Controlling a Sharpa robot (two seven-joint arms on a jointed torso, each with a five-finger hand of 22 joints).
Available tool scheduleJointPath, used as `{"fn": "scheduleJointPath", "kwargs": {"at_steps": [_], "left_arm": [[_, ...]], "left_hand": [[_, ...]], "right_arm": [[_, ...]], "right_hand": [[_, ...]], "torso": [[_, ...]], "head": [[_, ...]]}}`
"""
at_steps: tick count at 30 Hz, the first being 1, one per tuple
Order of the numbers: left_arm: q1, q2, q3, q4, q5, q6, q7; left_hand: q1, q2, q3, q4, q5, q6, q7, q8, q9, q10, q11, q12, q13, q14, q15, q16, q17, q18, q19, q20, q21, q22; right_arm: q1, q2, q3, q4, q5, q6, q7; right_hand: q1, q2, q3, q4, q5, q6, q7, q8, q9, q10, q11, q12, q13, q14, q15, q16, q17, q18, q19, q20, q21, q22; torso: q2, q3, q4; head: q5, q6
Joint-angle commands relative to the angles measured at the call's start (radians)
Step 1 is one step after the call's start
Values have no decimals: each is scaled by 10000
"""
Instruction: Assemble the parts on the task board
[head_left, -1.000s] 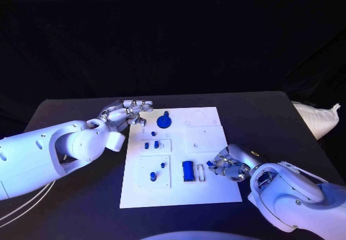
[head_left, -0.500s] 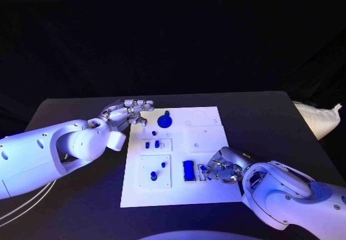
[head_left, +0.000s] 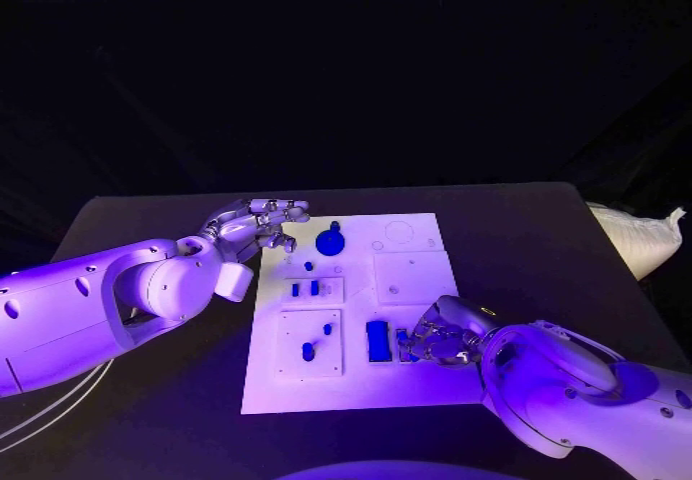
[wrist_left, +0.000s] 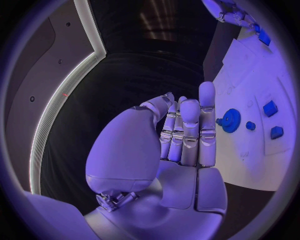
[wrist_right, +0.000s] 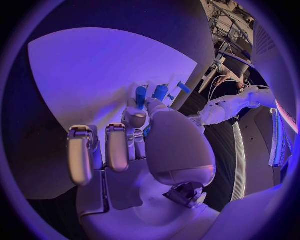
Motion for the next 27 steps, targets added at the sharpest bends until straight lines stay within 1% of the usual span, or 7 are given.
{"fn": "scheduleJointPath", "kwargs": {"at_steps": [1,11,17,18,20,22,27], "left_arm": [[-2,14,5,39,-51,242,-4],[-1,20,5,49,-125,284,-45],[-1,20,5,51,-141,296,-53],[-1,20,5,51,-142,297,-53],[-1,21,5,48,-144,301,-55],[-1,22,5,43,-144,303,-58],[-1,23,5,36,-145,311,-58]], "left_hand": [[-55,71,-40,4,3,-83,-5,66,-17,-51,-1,41,-15,-95,-9,-68,-11,96,-48,-5,-45,-11],[-51,86,-46,-12,8,-90,-7,70,-17,-67,-2,55,-18,-103,-8,-64,-20,96,-47,-3,-53,-14],[-51,86,-46,-12,8,-90,-7,70,-17,-67,-2,55,-18,-103,-8,-64,-20,96,-47,-3,-53,-14],[-51,86,-46,-12,8,-90,-7,70,-17,-67,-2,55,-18,-103,-8,-64,-20,96,-47,-3,-53,-14],[-51,86,-46,-12,8,-90,-7,70,-17,-67,-2,55,-18,-103,-8,-64,-20,96,-47,-3,-53,-14],[-51,86,-46,-12,8,-90,-7,70,-17,-67,-2,55,-18,-103,-8,-64,-20,96,-47,-3,-53,-14],[-51,86,-46,-12,8,-90,-7,70,-17,-67,-2,55,-18,-103,-8,-64,-20,96,-47,-3,-53,-14]], "right_arm": [[-11,49,-5,-7,-256,482,-231],[-8,104,-5,-8,-359,686,-295],[-7,110,-5,-11,-445,659,-301],[-6,110,-5,-10,-464,652,-300],[-6,111,-5,-6,-498,629,-287],[-6,108,-5,2,-525,615,-273],[-6,93,-5,47,-606,532,-218]], "right_hand": [[-151,35,-111,2,91,126,-15,66,31,108,-30,190,124,581,-85,91,73,-147,434,-89,81,1930],[-367,162,-315,10,102,254,-75,125,105,242,-81,538,359,612,-125,197,251,-168,493,-124,140,1998],[-748,310,-571,23,42,289,-88,129,150,281,-92,599,430,616,-137,224,295,-173,506,-144,152,2014],[-829,330,-631,23,-19,293,-91,128,157,286,-94,606,441,617,-138,229,304,-173,506,-146,153,2015],[-1180,418,-896,25,-526,312,-106,130,191,303,-102,630,483,616,-145,238,321,-176,515,-151,161,2027],[-1473,500,-1088,31,-848,332,-116,138,216,321,-105,667,522,621,-149,260,358,-181,527,-155,173,2041],[-2036,684,-1540,38,-1341,389,-140,168,290,380,-127,787,636,649,-166,356,525,-197,571,-168,217,2094]], "torso": [[-2,6,-7],[-1,4,-1],[-4,2,-3],[-4,2,-3],[-9,3,-7],[-14,5,-6],[-7,10,-10]], "head": [[-4,-12],[8,-24],[5,-21],[5,-21],[-1,-24],[-4,-20],[-1,-11]]}}
